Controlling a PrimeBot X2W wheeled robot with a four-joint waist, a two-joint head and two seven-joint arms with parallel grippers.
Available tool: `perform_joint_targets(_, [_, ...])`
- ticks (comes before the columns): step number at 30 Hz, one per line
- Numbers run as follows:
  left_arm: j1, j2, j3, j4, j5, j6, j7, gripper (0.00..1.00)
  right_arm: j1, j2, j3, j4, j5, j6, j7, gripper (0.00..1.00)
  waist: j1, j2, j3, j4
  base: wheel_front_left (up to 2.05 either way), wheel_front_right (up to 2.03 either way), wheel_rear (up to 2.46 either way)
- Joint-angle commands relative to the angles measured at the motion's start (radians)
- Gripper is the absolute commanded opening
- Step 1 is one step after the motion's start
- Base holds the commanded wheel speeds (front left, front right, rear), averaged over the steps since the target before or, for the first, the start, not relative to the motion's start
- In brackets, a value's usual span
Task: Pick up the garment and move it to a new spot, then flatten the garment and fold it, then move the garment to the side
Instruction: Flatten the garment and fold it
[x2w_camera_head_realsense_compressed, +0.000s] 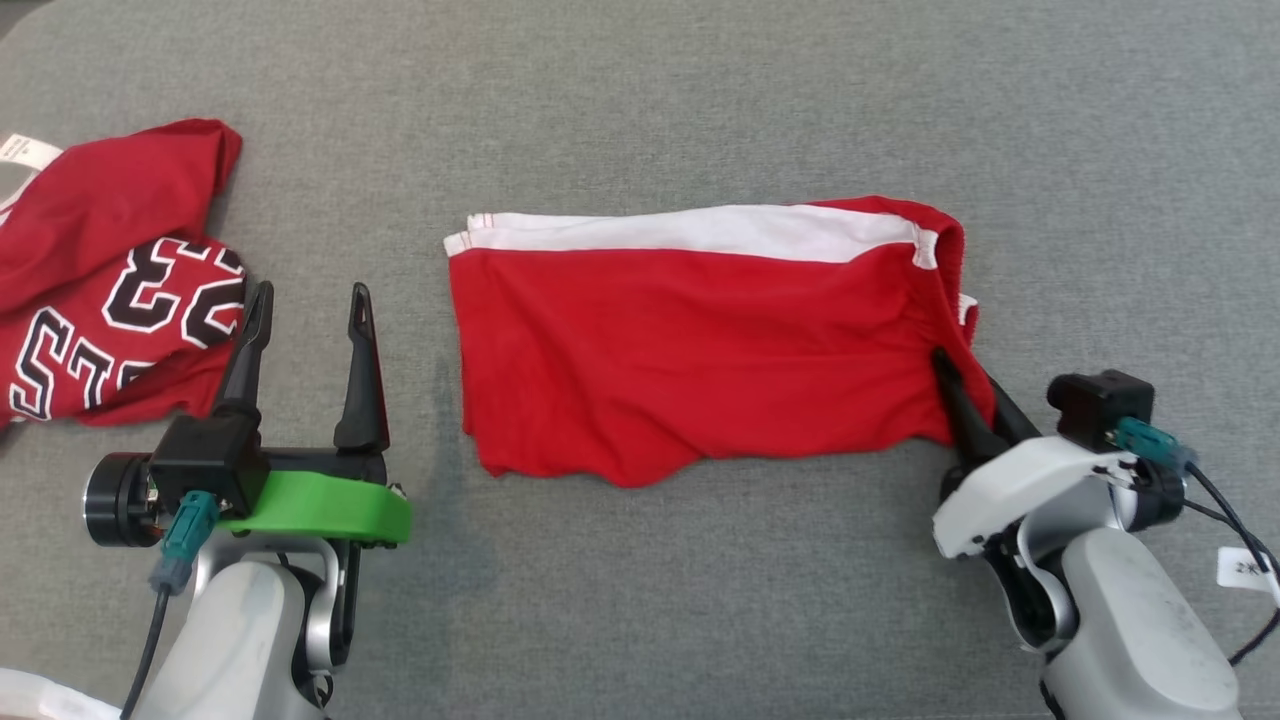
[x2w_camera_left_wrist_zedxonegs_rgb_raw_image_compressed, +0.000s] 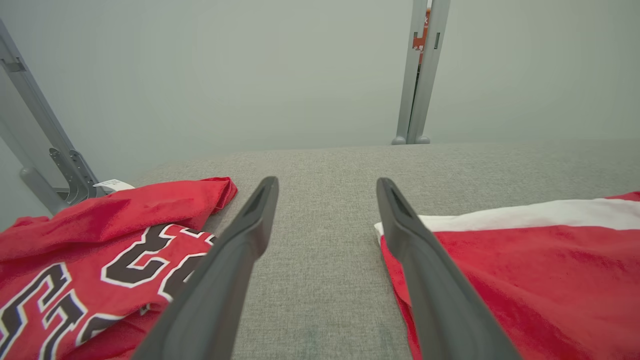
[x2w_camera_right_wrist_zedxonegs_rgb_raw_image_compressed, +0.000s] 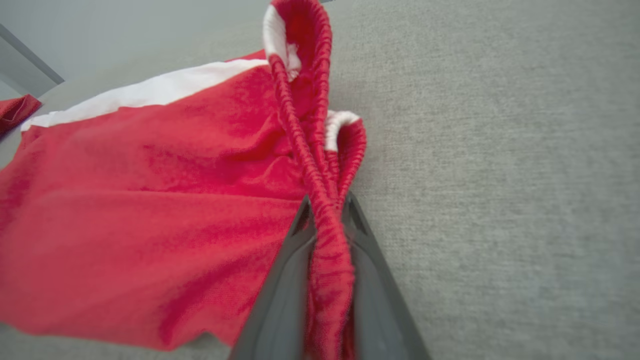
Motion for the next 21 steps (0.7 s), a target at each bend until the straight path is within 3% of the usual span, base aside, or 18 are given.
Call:
perform_joint_targets(1, [-0.003, 0.001, 0.001, 0.002, 0.007, 0.0, -0.006, 1.0, 0.032, -0.024, -0.015, 0.005, 0.014, -0.003, -0.012, 0.0, 0.0, 0.0, -0.013, -0.016, 0.0, 0.0, 0.0])
perform_joint_targets(11, [0.02, 0.016, 0.005, -0.006, 0.012, 0.017, -0.004, 1.0, 0.088, -0.052, -0.032, -0.094, 0.151, -0.002, 0.025, 0.0, 0.0, 0.0, -0.049, -0.061, 0.0, 0.0, 0.0])
perform_joint_targets(21, [0.011, 0.007, -0.011, -0.007, 0.006, 0.017, 0.004, 1.0, 0.036, -0.007, 0.152, -0.303, 0.449, -0.002, 0.267, 0.0, 0.0, 0.0, -0.059, -0.04, 0.0, 0.0, 0.0])
